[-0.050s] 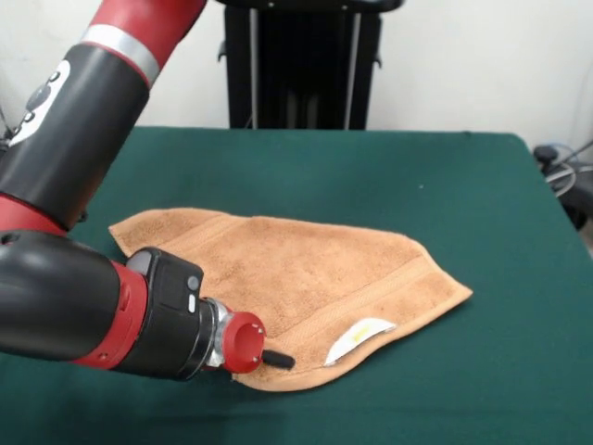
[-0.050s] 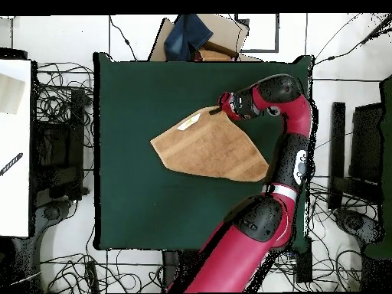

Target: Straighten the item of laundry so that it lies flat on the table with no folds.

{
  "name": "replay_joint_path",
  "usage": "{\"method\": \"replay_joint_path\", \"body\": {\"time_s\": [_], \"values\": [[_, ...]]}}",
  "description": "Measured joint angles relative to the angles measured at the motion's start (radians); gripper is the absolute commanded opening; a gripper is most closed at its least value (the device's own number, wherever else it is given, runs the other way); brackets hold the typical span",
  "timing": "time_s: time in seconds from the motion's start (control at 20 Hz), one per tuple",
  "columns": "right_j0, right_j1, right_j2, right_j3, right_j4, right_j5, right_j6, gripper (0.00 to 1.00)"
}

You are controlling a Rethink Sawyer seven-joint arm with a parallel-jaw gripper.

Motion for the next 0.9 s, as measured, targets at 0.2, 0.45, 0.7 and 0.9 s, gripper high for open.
{"method": "replay_joint_path", "body": {"time_s": [0.2, 0.45, 0.7, 0.9], "values": [[-0.006, 0.002, 0.000, 0.008, 0.021, -0.031, -0.003, 0.00], [-0.016, -0.002, -0.002, 0.035, 0.042, -0.077, -0.003, 0.00], [-0.040, -0.032, -0.025, 0.119, 0.057, -0.164, -0.003, 0.00], [-0.068, -0.078, -0.047, 0.224, 0.056, -0.278, -0.003, 0.00]]}}
